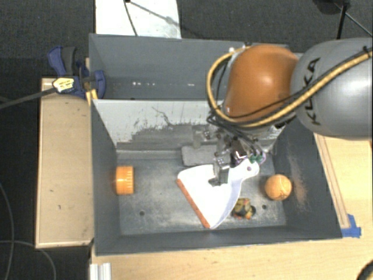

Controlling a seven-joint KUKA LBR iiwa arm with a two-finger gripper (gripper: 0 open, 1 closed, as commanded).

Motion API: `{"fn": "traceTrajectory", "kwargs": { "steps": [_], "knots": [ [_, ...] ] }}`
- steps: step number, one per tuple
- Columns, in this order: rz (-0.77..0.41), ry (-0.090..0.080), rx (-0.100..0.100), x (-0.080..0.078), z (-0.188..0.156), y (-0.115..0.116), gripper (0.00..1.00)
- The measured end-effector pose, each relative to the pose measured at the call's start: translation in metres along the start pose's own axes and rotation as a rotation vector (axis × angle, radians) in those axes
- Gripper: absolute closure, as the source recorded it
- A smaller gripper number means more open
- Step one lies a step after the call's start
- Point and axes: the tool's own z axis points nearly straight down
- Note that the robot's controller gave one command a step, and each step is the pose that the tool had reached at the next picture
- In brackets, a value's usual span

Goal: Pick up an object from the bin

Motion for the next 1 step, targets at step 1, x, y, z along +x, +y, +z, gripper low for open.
{"fn": "traceTrajectory", "kwargs": {
  "steps": [1],
  "knots": [
    [-0.035,0.010,-0.001,0.0017,0.0337,-0.0177,0.00]
  ]
}}
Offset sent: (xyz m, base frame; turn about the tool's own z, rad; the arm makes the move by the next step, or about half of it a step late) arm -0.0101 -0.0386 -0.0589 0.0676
